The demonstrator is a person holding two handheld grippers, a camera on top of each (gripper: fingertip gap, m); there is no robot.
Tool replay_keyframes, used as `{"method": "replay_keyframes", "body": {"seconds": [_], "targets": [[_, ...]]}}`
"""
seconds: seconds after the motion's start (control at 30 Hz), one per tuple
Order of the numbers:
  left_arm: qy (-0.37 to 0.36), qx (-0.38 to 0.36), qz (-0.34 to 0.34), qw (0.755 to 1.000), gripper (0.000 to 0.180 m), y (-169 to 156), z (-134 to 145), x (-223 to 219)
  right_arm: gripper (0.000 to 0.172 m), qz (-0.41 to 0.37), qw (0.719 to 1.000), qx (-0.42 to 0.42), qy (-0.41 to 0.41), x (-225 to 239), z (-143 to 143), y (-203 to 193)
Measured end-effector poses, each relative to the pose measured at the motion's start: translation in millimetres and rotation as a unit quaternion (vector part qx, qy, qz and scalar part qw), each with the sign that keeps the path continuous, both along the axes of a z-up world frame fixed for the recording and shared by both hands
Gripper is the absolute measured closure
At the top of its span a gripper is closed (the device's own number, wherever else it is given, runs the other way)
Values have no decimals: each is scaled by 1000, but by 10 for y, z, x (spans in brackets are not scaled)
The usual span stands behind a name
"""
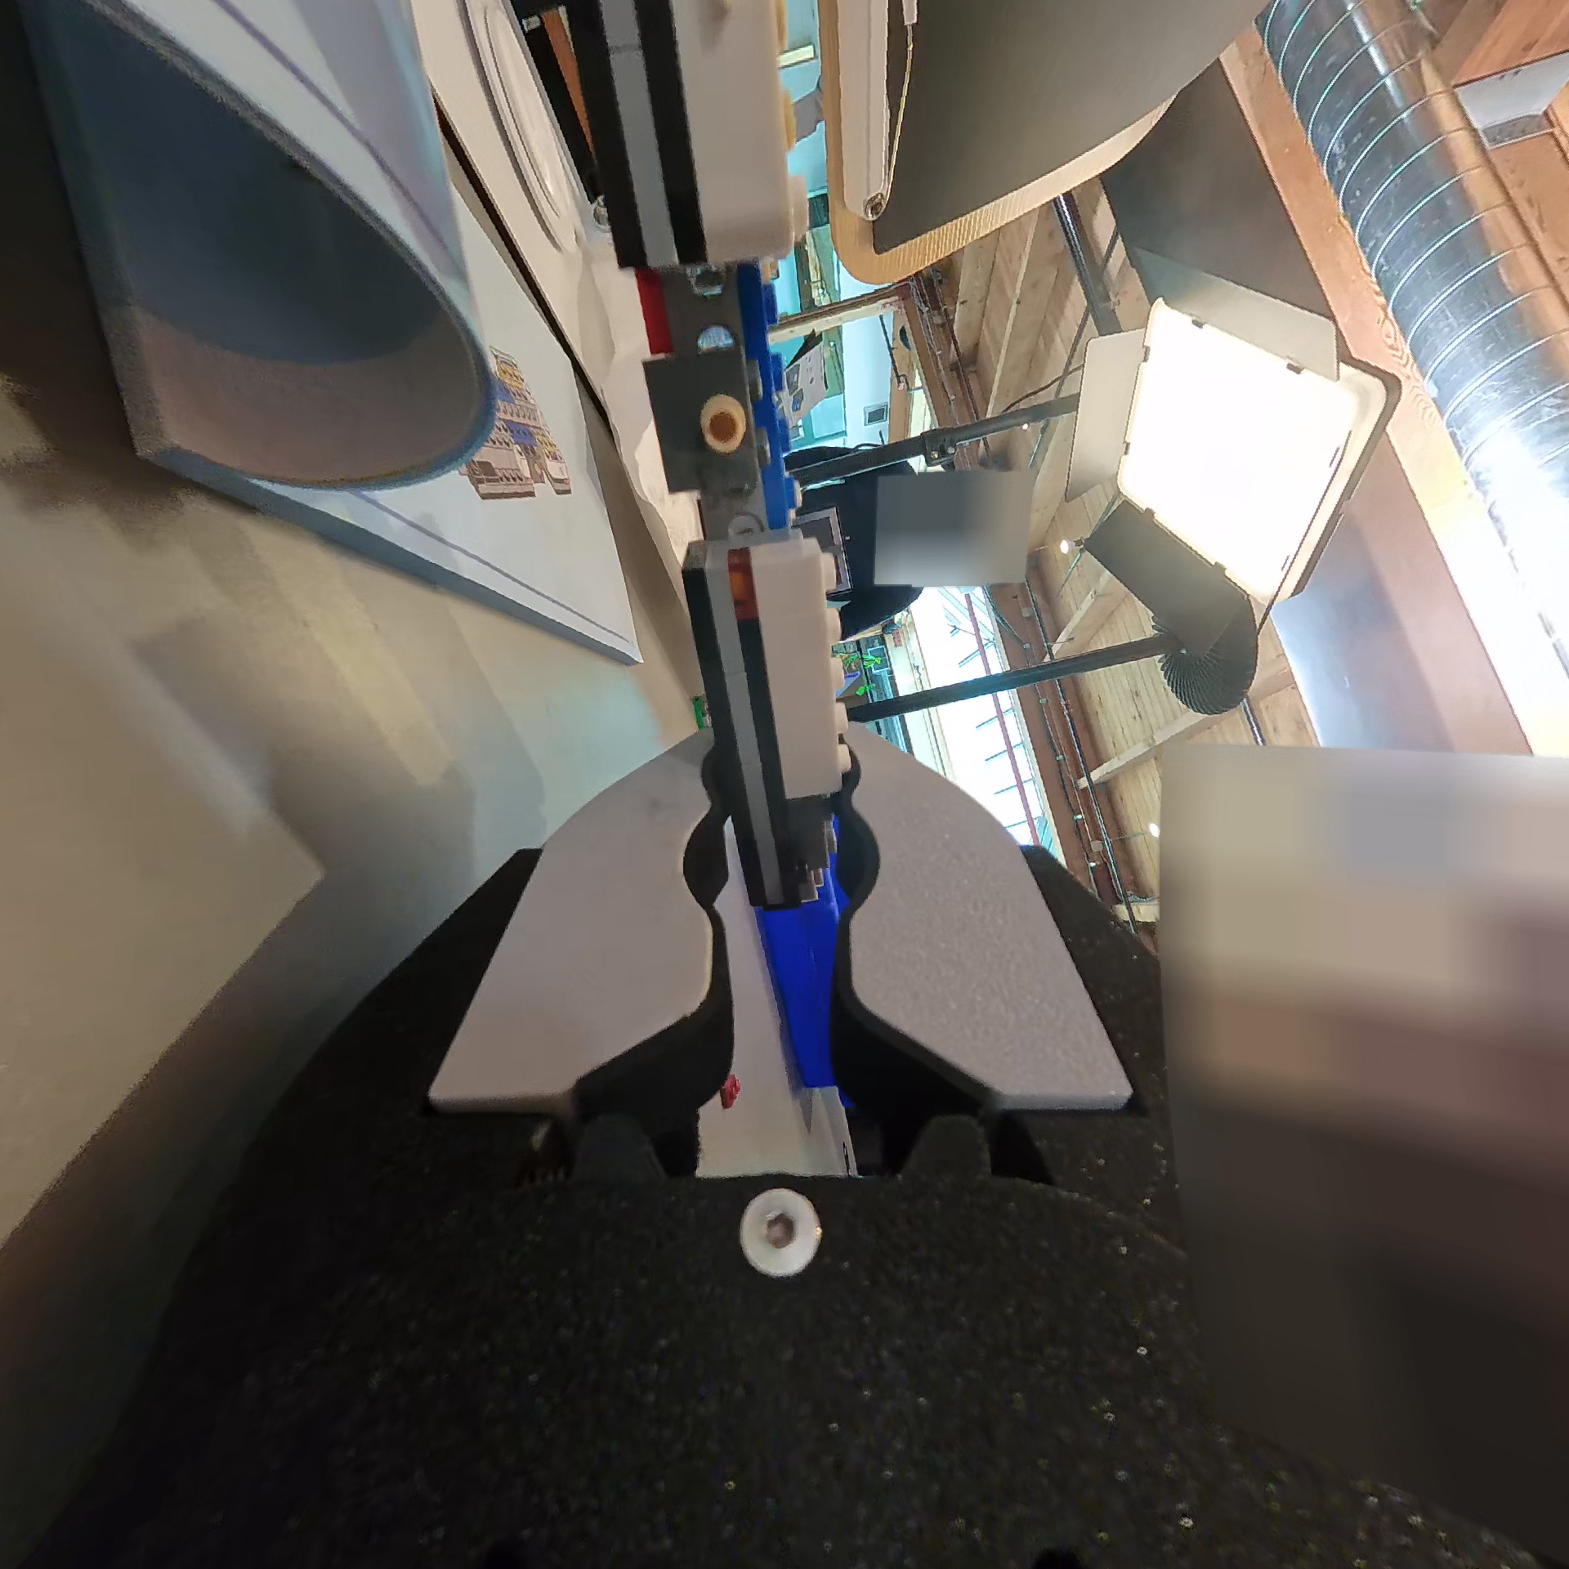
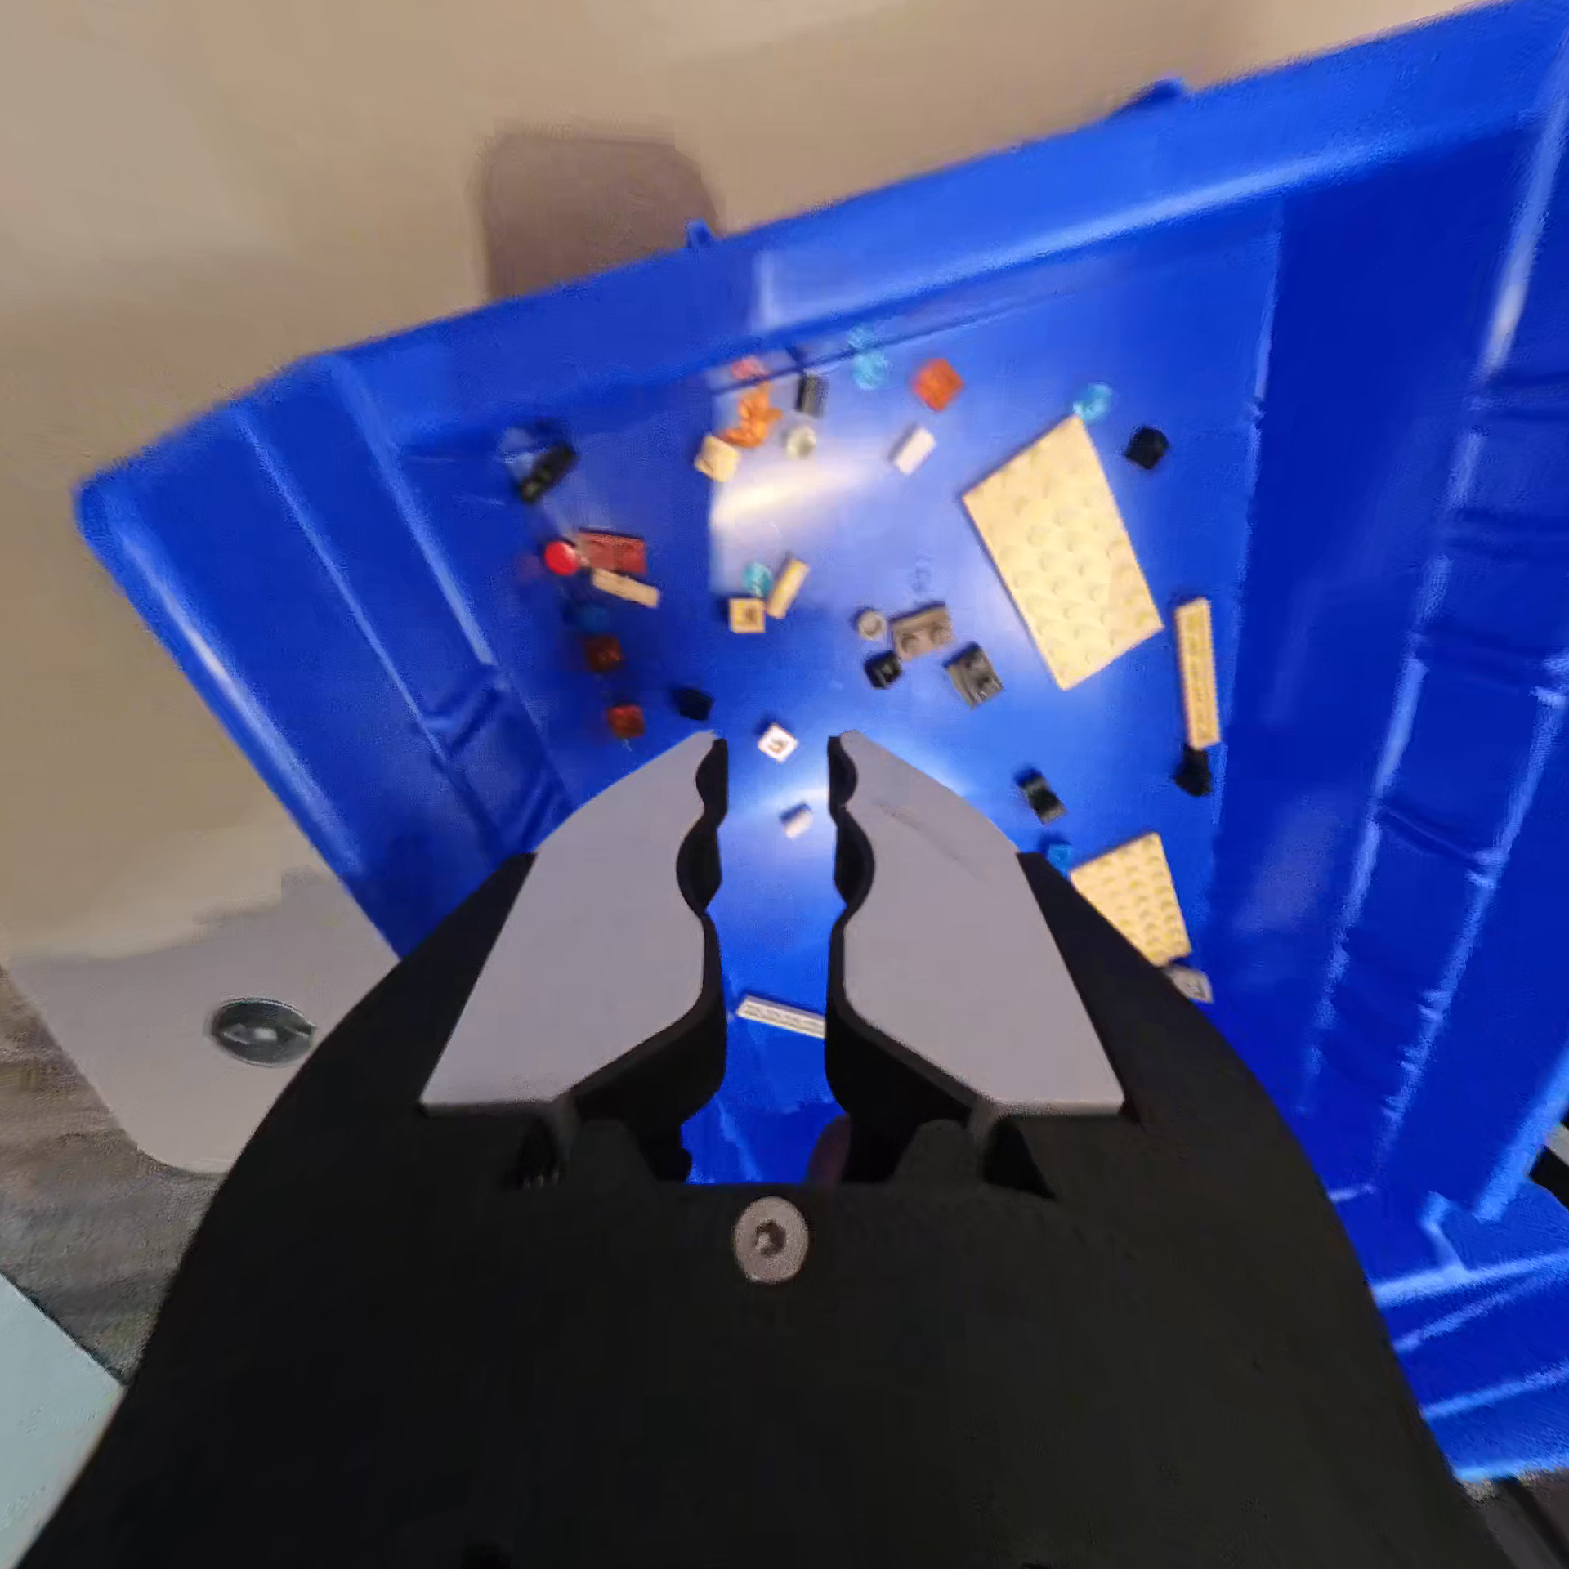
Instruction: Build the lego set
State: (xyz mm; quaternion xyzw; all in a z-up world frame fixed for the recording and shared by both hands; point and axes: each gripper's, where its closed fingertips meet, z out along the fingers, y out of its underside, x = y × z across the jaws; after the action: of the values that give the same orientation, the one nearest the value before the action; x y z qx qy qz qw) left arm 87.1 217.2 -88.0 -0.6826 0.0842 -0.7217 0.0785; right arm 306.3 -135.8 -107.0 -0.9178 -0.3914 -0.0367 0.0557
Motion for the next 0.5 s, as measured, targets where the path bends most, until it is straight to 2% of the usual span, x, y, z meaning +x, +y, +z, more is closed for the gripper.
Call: {"method": "replay_keyframes", "body": {"seconds": [0.13, 0.17, 0.23, 0.3, 0.37, 0.43, 0.5], "targets": [[1, 4, 1, 1000, 160, 8, 2, 4, 147, 4, 998, -4, 68, -459, 15, -79], [1, 4, 1, 1000, 160, 6, 2, 4, 156, 10, 998, -3, 63, -544, -17, -89], [0, 6, 0, 1000, 159, 7, 4, 4, 162, 22, 998, 3, 63, -731, -43, -91], [-1, 6, 0, 1000, 160, 7, 6, 4, 154, 18, 993, 9, 116, -999, -2, -81], [-1, 7, -1, 1000, 159, 4, 8, 5, 154, 15, 986, 11, 167, -1172, 60, -102], [-1, 8, -2, 1000, 159, 2, 9, 7, 152, -5, 990, 28, 139, -959, 93, -95], [-1, 9, -2, 1000, 159, -1, 10, 7, 151, -48, 995, 45, 76, -494, 153, -121]]}}
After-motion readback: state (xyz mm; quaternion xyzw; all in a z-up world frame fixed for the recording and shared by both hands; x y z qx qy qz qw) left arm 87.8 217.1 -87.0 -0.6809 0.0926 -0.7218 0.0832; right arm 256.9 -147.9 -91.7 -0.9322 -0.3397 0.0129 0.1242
